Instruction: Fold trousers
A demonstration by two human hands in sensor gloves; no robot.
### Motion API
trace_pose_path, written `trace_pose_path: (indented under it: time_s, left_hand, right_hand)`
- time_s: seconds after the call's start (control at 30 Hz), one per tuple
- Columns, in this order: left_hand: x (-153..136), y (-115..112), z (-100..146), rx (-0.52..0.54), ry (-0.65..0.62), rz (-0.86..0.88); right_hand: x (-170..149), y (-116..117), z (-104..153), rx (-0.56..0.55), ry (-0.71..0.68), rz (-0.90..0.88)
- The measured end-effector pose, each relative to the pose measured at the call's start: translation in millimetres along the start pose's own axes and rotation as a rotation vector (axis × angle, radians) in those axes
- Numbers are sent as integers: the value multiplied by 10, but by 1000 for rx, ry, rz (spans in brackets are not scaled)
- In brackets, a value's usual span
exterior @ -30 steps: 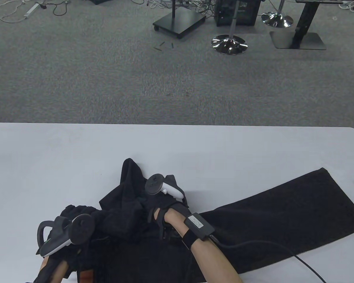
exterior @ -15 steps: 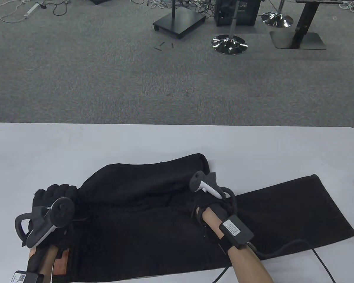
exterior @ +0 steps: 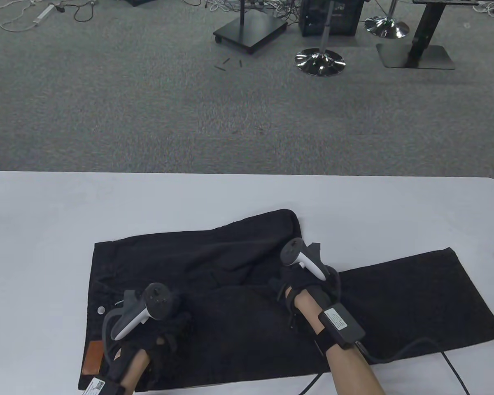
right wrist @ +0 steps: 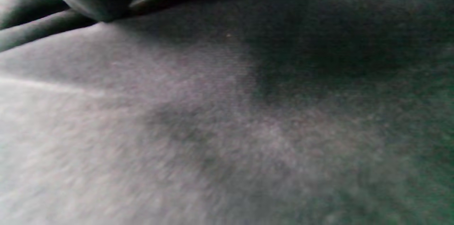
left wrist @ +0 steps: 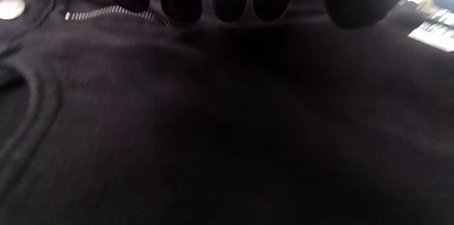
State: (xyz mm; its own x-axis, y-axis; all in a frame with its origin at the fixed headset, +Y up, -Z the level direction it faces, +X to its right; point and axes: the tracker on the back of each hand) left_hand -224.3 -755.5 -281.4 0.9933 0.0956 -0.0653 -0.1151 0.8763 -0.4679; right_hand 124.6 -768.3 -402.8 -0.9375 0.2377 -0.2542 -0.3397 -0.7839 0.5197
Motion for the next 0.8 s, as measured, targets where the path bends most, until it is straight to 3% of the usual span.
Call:
trace_pose_path:
  time_s: [0.1, 0.2, 0.3, 0.33, 0.43, 0.67, 0.8]
  left_hand:
    - [-87, -132, -75, -36, 43, -21]
    - [-95, -167, -82, -15, 36, -89]
    - [-64, -157, -112, -27, 53, -179]
    - [-59, -155, -123, -34, 50, -177]
    - [-79, -172, -131, -21, 47, -146]
    - [-110, -215, -148, -17, 69, -166]
    - [-239, -197, -148, -4, 97, -170]
  right_hand:
    - [-79, -68, -30, -16, 18, 2]
    - [-190, -198, -47, -43, -27, -133]
    - [-310, -324, -96, -237, 20, -231]
    - [-333, -328, -125, -254, 40, -230]
    - [-342, -280, -213, -221, 91, -215]
    - [-166, -132, -251, -279, 1, -226]
    - [-134, -193, -177, -295, -73, -232]
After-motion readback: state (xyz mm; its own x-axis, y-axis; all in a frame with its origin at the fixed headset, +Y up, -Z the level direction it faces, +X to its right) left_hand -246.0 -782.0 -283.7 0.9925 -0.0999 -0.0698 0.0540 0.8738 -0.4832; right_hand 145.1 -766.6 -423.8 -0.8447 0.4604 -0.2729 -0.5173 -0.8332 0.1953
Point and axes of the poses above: the tracker on the back of each hand, its own x axis roughly to the thumb side, its own z axis roughly from the fingertips to the wrist, y = z × x, and after that the axes turned 4 degrees about -z, right-handed
